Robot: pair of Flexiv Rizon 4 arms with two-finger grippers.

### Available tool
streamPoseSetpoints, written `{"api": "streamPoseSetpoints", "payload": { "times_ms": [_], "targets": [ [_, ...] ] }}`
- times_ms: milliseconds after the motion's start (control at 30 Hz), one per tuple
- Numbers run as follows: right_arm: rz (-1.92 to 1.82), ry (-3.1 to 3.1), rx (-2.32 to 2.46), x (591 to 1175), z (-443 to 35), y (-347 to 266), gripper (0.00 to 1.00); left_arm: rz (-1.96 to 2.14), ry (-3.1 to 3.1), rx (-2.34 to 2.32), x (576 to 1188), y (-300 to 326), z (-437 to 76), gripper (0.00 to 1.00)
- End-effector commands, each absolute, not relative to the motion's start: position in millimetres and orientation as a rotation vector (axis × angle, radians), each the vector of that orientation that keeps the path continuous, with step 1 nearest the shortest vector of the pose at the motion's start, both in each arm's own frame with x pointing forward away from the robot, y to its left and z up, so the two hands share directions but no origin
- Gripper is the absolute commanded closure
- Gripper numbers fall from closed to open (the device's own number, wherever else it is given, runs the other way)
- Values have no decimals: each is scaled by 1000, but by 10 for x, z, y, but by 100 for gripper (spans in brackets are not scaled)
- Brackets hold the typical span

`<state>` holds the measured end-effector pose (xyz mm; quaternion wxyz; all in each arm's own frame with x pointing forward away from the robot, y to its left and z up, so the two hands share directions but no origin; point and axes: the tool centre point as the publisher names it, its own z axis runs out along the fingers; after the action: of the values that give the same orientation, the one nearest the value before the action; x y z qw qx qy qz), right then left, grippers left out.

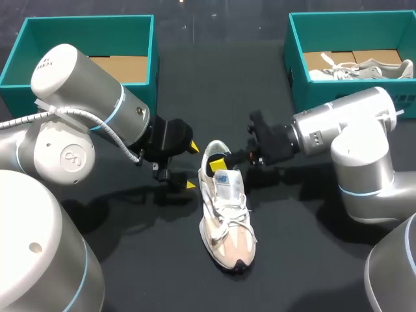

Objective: Take the shoe out of the shoebox, open the shoe tongue, remove and reinsert the insole, then place the shoe into the shoebox

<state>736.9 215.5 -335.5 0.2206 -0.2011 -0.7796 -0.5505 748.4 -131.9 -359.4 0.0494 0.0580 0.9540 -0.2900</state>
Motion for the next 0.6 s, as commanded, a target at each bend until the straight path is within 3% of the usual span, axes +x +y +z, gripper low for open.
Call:
{"api": "streamPoseSetpoints", "payload": {
  "times_ms": [33, 167, 333, 400, 433, 467, 600],
  "targets": [
    [-1549, -2173, -554, 7329, -3275, 2125, 72, -881, 2905, 177, 7480, -1322, -3599, 0],
    [-1556, -2217, -526, 7400, -3171, 2142, 53, -881, 2905, 177, 7480, -1322, -3599, 0],
    [-1556, -2257, -506, 7539, -3085, 2156, 54, -881, 2905, 177, 7480, -1322, -3599, 0],
    [-1552, -2261, -501, 7579, -3080, 2165, 63, -881, 2905, 177, 7480, -1322, -3599, 0],
    [-1546, -2263, -499, 7592, -3082, 2172, 77, -881, 2905, 177, 7480, -1322, -3599, 0],
    [-1538, -2264, -499, 7606, -3092, 2180, 100, -881, 2905, 177, 7480, -1322, -3599, 0],
    [-1510, -2257, -509, 7605, -3162, 2200, 100, -881, 2905, 177, 7480, -1322, -3599, 0]
  ]
}}
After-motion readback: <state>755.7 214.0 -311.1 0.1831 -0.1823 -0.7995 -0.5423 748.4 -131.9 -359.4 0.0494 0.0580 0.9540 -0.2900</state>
